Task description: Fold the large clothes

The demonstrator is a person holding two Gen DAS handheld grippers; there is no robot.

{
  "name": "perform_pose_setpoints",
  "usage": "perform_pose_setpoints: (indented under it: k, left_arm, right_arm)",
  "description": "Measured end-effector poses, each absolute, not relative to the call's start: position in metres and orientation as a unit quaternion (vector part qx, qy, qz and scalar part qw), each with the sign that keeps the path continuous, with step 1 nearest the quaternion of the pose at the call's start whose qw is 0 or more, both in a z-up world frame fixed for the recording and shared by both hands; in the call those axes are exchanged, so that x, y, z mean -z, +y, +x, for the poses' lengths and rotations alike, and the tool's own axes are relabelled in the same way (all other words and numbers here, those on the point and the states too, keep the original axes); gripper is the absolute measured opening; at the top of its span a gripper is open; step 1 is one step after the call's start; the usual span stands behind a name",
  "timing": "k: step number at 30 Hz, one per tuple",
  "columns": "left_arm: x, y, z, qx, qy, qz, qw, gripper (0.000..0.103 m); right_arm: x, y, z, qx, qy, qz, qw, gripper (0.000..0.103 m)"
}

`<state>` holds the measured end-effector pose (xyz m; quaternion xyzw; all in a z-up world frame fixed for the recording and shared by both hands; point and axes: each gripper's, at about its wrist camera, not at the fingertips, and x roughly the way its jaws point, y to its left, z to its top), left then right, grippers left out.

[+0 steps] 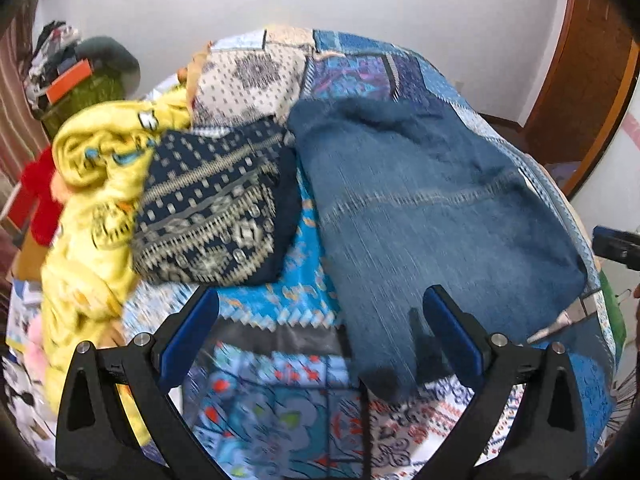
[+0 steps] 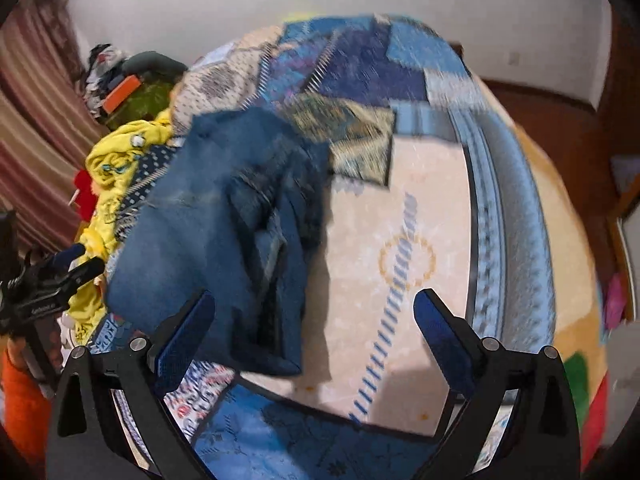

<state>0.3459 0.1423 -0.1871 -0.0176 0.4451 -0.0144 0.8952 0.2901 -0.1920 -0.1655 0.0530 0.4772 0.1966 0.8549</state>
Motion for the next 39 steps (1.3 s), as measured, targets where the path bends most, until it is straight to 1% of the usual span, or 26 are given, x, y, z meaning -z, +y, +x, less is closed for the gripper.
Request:
perform_pose_setpoints:
  k: [3, 8, 11, 16, 20, 22, 25, 28, 29, 30, 31, 32, 33, 34, 35, 36, 37, 39]
  left_arm:
    - [0.178, 0.151, 0.362, 0.016, 0.443, -0.030, 0.896, 0.103]
    - [0.183, 0.158, 0.397, 0.044, 0.462, -0.075, 0.883, 0.103]
    - [0.203, 0.162, 0.422, 0.071, 0.498, -0.110, 0.857, 0.103]
    - [0.250, 0.165, 0.451, 0.116, 0.559, -0.181, 0.801, 0.103]
    - [0.280, 0.173, 0.467, 0.158, 0.578, -0.266, 0.756, 0.103]
    - [0.290, 0.174, 0.472, 0.174, 0.580, -0.291, 0.741, 0.103]
    - [0.297, 0.172, 0.477, 0.183, 0.576, -0.302, 0.737, 0.103]
    - [0.298, 0.170, 0.477, 0.186, 0.569, -0.307, 0.740, 0.103]
    - [0.297, 0.169, 0.476, 0.186, 0.566, -0.311, 0.740, 0.101]
    - [0.296, 0.168, 0.477, 0.191, 0.564, -0.314, 0.740, 0.092]
    - [0.295, 0.167, 0.477, 0.204, 0.560, -0.323, 0.735, 0.080]
    - [0.294, 0.166, 0.477, 0.205, 0.559, -0.331, 0.732, 0.080]
    - [0.291, 0.167, 0.481, 0.202, 0.559, -0.331, 0.733, 0.077]
    - [0.288, 0.166, 0.480, 0.200, 0.557, -0.327, 0.737, 0.073]
    - [0.284, 0.164, 0.477, 0.199, 0.554, -0.320, 0.742, 0.071]
    - [0.280, 0.162, 0.474, 0.198, 0.551, -0.312, 0.748, 0.066]
    - [0.273, 0.161, 0.472, 0.200, 0.547, -0.307, 0.752, 0.063]
    - [0.259, 0.160, 0.467, 0.205, 0.538, -0.305, 0.759, 0.059]
  right_arm:
    - [0.152, -0.182, 0.300, -0.216, 0.458, 0.043, 0.861, 0.099]
    - [0.154, -0.161, 0.326, -0.240, 0.457, 0.034, 0.856, 0.099]
    - [0.170, -0.151, 0.349, -0.254, 0.480, 0.043, 0.839, 0.099]
    - [0.218, -0.149, 0.389, -0.262, 0.549, 0.089, 0.789, 0.099]
    - [0.250, -0.152, 0.408, -0.292, 0.593, 0.142, 0.737, 0.099]
    - [0.259, -0.150, 0.412, -0.307, 0.594, 0.159, 0.726, 0.099]
    - [0.262, -0.144, 0.416, -0.317, 0.589, 0.162, 0.726, 0.101]
    - [0.259, -0.137, 0.416, -0.324, 0.579, 0.155, 0.732, 0.099]
    - [0.257, -0.137, 0.416, -0.324, 0.577, 0.153, 0.734, 0.094]
    - [0.255, -0.135, 0.414, -0.329, 0.573, 0.154, 0.734, 0.083]
    - [0.253, -0.134, 0.413, -0.335, 0.573, 0.159, 0.731, 0.078]
    - [0.252, -0.137, 0.415, -0.331, 0.574, 0.160, 0.732, 0.075]
    - [0.252, -0.137, 0.415, -0.328, 0.575, 0.158, 0.733, 0.069]
    - [0.250, -0.137, 0.414, -0.326, 0.574, 0.158, 0.735, 0.066]
    - [0.248, -0.138, 0.413, -0.323, 0.573, 0.161, 0.736, 0.060]
    - [0.246, -0.138, 0.412, -0.321, 0.573, 0.168, 0.736, 0.053]
    - [0.242, -0.138, 0.411, -0.320, 0.572, 0.172, 0.736, 0.052]
    - [0.232, -0.136, 0.407, -0.319, 0.568, 0.177, 0.738, 0.047]
